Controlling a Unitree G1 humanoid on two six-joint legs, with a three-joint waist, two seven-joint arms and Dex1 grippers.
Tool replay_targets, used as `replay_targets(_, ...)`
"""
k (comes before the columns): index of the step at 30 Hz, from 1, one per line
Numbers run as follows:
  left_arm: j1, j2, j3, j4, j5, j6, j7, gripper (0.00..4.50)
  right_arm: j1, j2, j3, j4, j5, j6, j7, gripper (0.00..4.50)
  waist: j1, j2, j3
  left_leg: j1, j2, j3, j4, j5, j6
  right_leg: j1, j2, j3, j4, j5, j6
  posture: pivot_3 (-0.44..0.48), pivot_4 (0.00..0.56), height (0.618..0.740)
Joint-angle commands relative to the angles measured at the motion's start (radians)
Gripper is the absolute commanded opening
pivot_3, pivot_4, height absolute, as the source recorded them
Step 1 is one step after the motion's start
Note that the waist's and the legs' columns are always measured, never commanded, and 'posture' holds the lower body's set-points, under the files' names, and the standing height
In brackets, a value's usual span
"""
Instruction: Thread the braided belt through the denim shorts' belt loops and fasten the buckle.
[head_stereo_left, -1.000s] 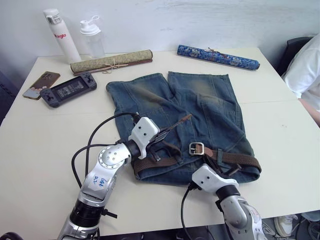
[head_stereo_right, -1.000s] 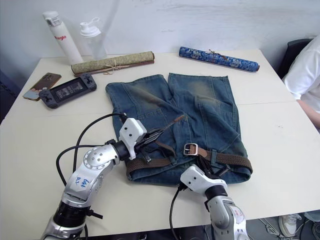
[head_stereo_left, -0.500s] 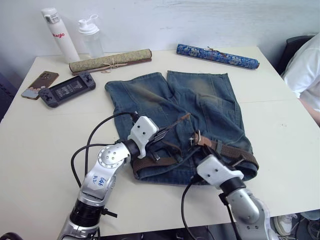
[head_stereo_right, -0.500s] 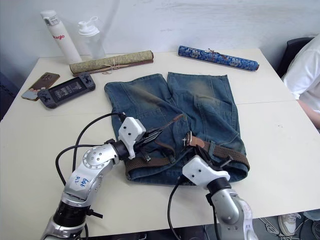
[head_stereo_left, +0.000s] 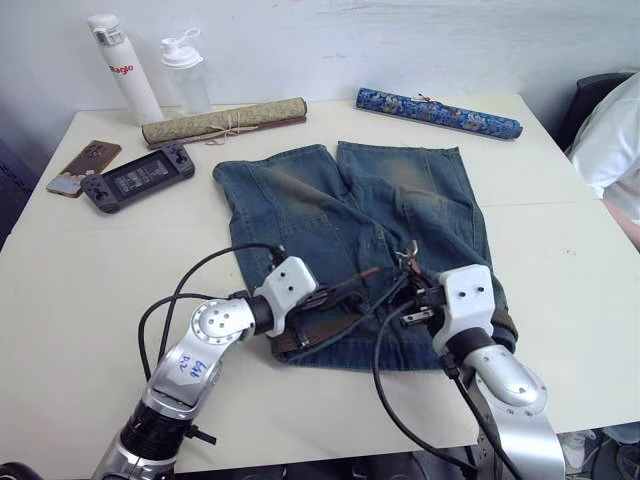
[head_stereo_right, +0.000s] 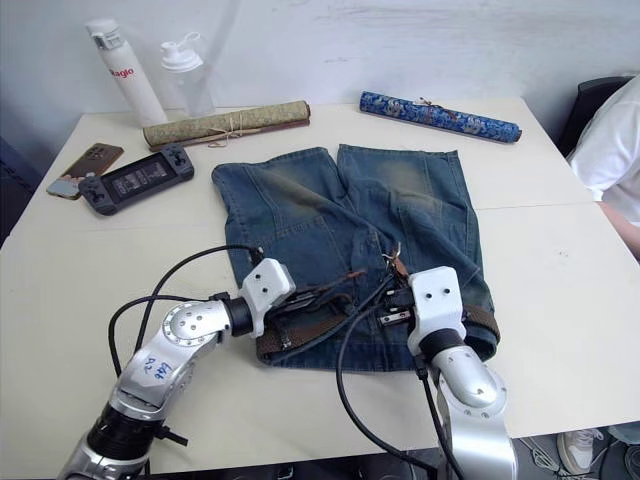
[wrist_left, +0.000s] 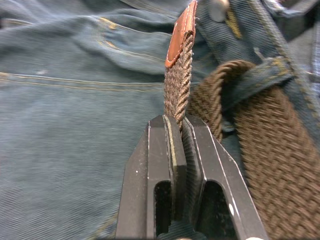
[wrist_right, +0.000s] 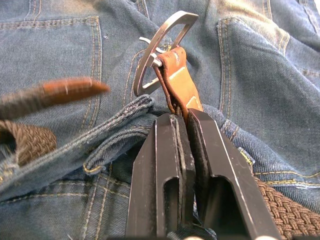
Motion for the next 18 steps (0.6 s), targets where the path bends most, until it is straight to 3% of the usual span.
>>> replay_targets(1,-0.013,-0.002,-0.003,-0.004,0.004,-0.022,-0.002,0.0,0.01,-0.105,0.045,-0.099,-0.019,-0.037,0.001,0.04,0.0,0.0,0.0,0.0,0.0,0.0,0.0,0.0,0.0,0.0,0.0,0.0,0.0,0.0,0.0,0.0,0.15,0.737)
replay_targets(8,-0.019,-0.036,0.063,0.01,-0.024,0.002,0.041,0.0,0.147,-0.378,0.144,-0.031,-0.122,-0.2,0.001,0.04,0.001,0.0,0.0,0.0,0.0,0.0,0.0,0.0,0.001,0.0,0.0,0.0,0.0,0.0,0.0,0.0,0.15,0.737)
replay_targets(12,-0.037,-0.066,0.124,0.014,-0.071,0.055,0.056,0.0,0.231,-0.462,0.166,0.032,-0.167,-0.308,-0.035,1.47,0.002,0.0,0.0,0.0,0.0,0.0,0.0,0.0,0.001,0.0,0.0,0.0,-0.001,0.0,0.0,0.0,0.15,0.737)
replay_targets(18,-0.05,-0.057,0.152,0.004,-0.105,0.081,0.044,0.0,0.308,-0.57,0.146,0.106,-0.261,-0.48,-0.079,4.39,0.002,-0.001,0.0,0.0,0.0,0.0,0.0,0.0,0.0,0.0,0.001,0.0,-0.001,0.0,0.0,0.0,0.15,0.737)
